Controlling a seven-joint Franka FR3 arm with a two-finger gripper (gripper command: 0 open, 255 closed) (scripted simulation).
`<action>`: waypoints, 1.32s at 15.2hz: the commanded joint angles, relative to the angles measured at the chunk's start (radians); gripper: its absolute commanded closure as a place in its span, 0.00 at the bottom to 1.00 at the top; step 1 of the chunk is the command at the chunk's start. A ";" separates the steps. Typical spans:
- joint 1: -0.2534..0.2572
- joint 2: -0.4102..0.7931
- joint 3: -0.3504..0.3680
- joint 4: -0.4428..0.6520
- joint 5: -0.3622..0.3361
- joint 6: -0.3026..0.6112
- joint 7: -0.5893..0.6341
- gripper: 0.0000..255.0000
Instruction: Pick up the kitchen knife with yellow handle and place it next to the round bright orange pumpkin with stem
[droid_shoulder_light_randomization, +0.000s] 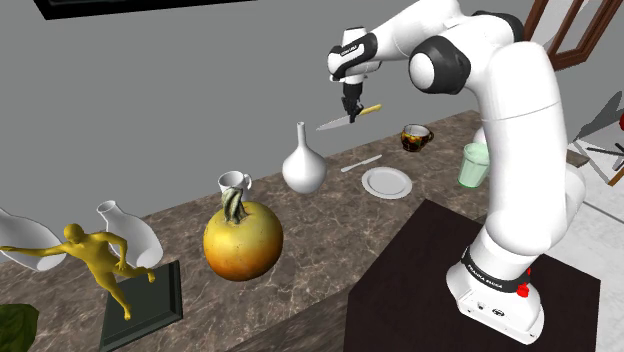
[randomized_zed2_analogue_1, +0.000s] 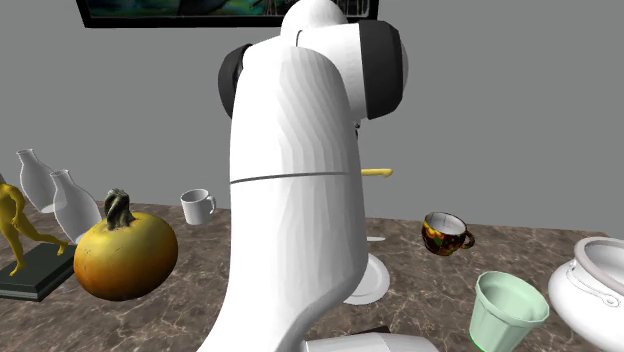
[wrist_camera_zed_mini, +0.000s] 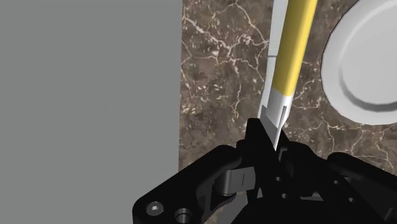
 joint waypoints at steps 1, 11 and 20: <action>0.000 -0.007 -0.002 0.019 -0.003 -0.025 0.002 1.00; -0.003 -0.037 -0.010 0.108 -0.017 -0.143 0.011 1.00; -0.012 -0.044 -0.014 0.220 -0.021 -0.260 0.016 1.00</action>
